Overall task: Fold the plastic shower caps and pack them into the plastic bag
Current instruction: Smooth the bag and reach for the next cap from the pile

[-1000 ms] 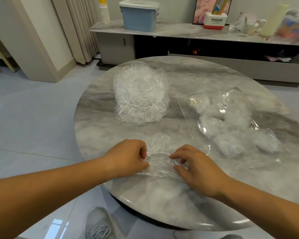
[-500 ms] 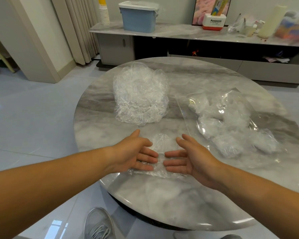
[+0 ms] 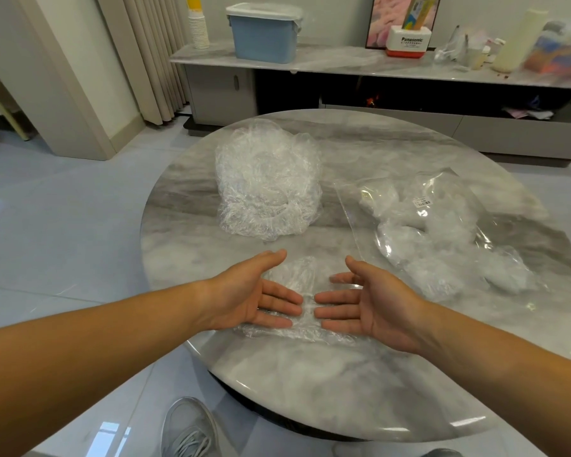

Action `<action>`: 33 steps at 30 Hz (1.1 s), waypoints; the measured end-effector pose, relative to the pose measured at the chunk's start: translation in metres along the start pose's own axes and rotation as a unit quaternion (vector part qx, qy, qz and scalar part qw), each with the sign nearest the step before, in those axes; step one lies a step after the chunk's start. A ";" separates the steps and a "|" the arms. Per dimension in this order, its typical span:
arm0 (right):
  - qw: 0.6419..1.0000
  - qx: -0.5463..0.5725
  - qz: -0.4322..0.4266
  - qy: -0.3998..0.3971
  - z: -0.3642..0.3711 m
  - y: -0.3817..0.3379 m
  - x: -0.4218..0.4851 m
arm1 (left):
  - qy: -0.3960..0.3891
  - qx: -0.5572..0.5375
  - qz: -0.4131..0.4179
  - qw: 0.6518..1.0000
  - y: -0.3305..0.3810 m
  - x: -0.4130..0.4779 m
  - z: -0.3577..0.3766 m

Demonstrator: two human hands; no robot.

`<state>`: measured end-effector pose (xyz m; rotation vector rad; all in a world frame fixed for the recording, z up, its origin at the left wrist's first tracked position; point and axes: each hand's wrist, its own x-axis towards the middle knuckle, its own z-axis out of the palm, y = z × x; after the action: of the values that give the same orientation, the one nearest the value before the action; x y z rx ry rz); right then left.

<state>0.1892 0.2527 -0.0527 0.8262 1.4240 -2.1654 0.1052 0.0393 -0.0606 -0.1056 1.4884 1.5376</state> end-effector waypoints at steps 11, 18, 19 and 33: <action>0.990 -0.106 -0.087 0.021 0.005 0.011 -0.010 | 0.004 0.026 0.045 0.999 -0.002 -0.006 0.005; 0.961 -0.220 -0.161 0.049 0.006 0.012 -0.026 | 0.038 0.048 0.049 0.997 -0.007 -0.005 0.010; 0.948 -0.258 -0.177 0.056 0.007 0.010 -0.030 | 0.048 0.063 0.054 0.995 -0.009 -0.004 0.011; 0.674 -0.623 -0.392 -0.059 -0.010 0.035 -0.027 | 0.015 0.091 0.045 0.995 -0.006 -0.004 0.007</action>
<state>0.2334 0.2487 -0.0604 -0.5375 2.8438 -0.9286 0.1149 0.0414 -0.0604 0.0460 1.6681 1.4685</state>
